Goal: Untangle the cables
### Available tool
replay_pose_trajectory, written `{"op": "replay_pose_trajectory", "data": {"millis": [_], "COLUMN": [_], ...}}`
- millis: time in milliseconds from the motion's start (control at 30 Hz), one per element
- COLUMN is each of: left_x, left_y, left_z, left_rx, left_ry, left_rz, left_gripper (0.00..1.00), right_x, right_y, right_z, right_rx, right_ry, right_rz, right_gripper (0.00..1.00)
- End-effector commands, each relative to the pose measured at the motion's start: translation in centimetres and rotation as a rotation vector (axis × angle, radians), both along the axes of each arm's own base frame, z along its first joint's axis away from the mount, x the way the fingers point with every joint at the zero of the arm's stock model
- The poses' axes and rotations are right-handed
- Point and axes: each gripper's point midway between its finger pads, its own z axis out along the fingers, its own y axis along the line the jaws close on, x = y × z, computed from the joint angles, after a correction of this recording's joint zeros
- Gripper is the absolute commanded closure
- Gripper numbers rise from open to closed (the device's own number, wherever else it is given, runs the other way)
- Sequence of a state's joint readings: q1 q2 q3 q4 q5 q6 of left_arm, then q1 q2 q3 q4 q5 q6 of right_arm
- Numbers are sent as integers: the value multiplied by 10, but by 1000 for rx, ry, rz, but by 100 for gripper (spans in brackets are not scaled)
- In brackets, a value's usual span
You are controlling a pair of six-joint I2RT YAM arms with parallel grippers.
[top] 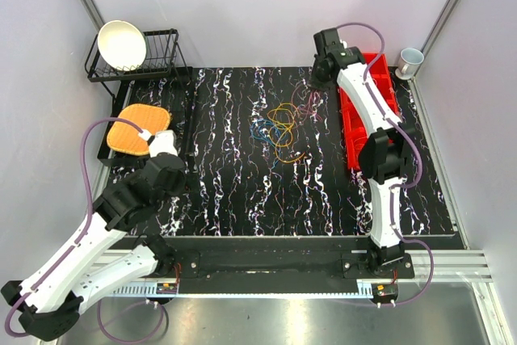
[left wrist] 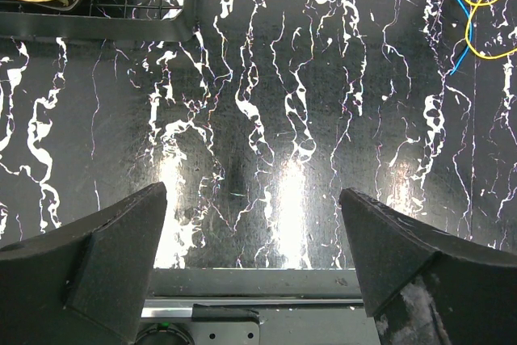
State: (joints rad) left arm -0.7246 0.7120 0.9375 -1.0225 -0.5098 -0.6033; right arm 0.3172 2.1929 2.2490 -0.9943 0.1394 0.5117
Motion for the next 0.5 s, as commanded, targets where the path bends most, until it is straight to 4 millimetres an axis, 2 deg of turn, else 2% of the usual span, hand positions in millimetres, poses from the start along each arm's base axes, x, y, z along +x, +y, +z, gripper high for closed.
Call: {"op": "replay_pose_trajectory", "data": {"millis": [0, 33, 100, 133, 200, 233, 300, 333, 400, 467], "left_x": [8, 8, 7, 7, 8, 8, 8, 8, 8, 9], "left_y": [0, 1, 1, 1, 1, 1, 1, 1, 1, 2], "left_z": [2, 2, 1, 1, 0, 0, 0, -1, -2, -2], "left_rx": [-6, -3, -3, -2, 0, 0, 5, 7, 11, 17], "left_ry": [-30, -29, -28, -25, -24, -24, -21, -16, -14, -9], "left_rz": [35, 38, 41, 40, 42, 42, 45, 46, 47, 51], "left_gripper": [9, 9, 9, 9, 9, 9, 9, 9, 9, 9], "right_x": [7, 9, 13, 16, 20, 23, 27, 29, 32, 35], "right_y": [-5, -5, -10, -13, -21, -23, -26, -31, -31, -38], "right_z": [73, 86, 91, 104, 111, 123, 132, 148, 162, 190], "right_rx": [65, 81, 94, 108, 126, 145, 185, 225, 277, 308], "right_ry": [-145, -176, -184, -213, -225, -256, -275, -307, -337, -417], "right_rz": [17, 17, 11, 3, -6, -12, -15, -22, -11, -15], "right_gripper": [100, 100, 100, 100, 100, 100, 100, 100, 100, 100]}}
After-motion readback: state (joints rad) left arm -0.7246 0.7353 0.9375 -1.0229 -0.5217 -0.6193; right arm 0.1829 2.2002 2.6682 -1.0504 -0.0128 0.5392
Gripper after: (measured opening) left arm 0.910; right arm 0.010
